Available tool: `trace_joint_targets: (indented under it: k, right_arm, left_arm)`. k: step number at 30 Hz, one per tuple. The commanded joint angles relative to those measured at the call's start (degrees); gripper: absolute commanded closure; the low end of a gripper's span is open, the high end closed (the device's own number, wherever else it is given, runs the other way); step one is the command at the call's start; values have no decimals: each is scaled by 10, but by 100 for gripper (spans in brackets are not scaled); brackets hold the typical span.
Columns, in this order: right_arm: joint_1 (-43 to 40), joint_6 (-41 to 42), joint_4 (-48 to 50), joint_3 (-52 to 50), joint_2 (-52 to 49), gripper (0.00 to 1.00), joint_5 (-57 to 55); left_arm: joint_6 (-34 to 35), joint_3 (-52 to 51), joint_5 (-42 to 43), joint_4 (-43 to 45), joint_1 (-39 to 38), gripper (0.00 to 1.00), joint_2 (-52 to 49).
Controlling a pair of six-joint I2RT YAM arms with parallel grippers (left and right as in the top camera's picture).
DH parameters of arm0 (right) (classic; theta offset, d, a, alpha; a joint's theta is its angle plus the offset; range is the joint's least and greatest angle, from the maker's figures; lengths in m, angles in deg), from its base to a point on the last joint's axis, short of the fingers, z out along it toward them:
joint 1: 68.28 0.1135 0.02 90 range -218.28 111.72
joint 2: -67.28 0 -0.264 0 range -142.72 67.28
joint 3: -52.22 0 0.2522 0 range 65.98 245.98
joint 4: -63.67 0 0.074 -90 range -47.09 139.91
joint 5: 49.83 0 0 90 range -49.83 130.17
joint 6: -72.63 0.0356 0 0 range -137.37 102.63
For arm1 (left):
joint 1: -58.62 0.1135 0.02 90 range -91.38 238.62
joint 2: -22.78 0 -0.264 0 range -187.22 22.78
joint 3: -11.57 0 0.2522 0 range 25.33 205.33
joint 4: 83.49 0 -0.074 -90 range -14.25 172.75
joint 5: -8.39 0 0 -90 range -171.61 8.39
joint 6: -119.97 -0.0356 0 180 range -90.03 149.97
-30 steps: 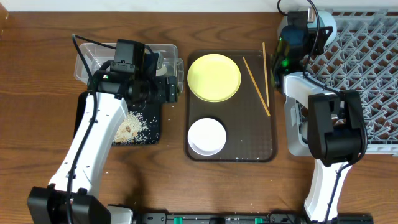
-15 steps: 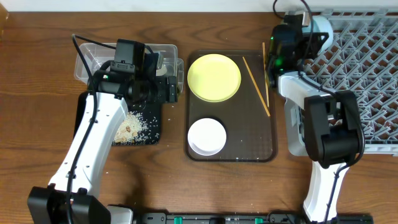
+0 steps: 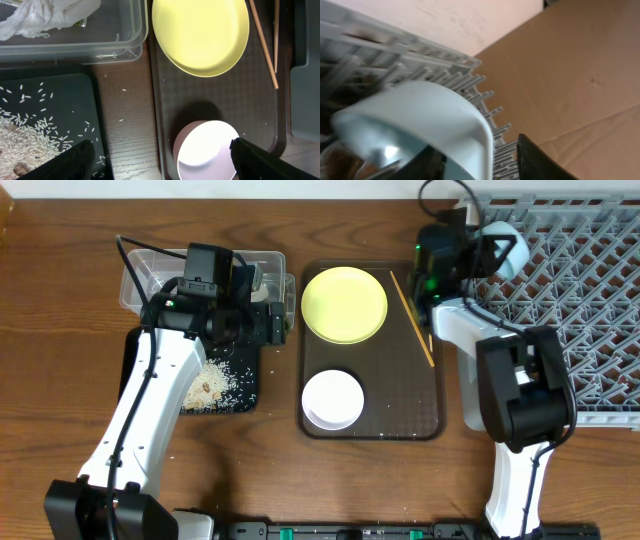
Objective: Sort waste into correct bins and load items into the dishwasher rack
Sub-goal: 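Release light-blue bowl in rack and withdraw right gripper, then reach right gripper to white bowl on brown tray and grasp it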
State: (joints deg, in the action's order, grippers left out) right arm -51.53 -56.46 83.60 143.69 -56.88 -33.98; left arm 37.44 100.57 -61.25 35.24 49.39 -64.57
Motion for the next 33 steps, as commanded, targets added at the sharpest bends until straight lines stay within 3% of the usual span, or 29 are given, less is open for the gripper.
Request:
trace_joint_targets:
  k: [1, 3, 6, 14, 16, 18, 22, 23, 26, 29, 33]
  right_arm:
    - [29, -11, 0, 0, -6, 41, 1]
    - [40, -23, 5, 0, -4, 28, 11]
    - [52, -24, 23, 0, 6, 16, 22]
    - [62, -5, 3, 0, 85, 8, 120]
    - [62, 53, -72, 0, 112, 8, 167]
    - [62, 163, -210, 0, 146, 9, 270]
    - [50, 383, -415, 0, 203, 12, 568]
    - [49, 427, -449, 0, 216, 2, 649]
    - [51, 537, -523, 0, 243, 1, 835]
    - [62, 610, -592, -1, 249, 1, 915]
    - [96, 657, -668, -21, 235, 23, 915]
  left_arm:
    - [-1, 6, -5, 0, -2, 11, -3]
    - [-1, 6, -5, 0, -2, 11, -4]
    - [-1, 6, -5, 0, -2, 11, -4]
    - [-1, 6, -5, 0, -2, 11, -4]
    - [-1, 6, -5, 0, -2, 11, -4]
    - [-1, 6, -5, 0, -2, 11, -4]
    - [-1, 6, -5, 0, -2, 11, -4]
    - [-1, 6, -5, 0, -2, 11, -4]
    - [-1, 6, -5, 0, -2, 11, -4]
    - [-1, 6, -5, 0, -2, 11, -4]
    - [-1, 6, -5, 0, -2, 11, -4]
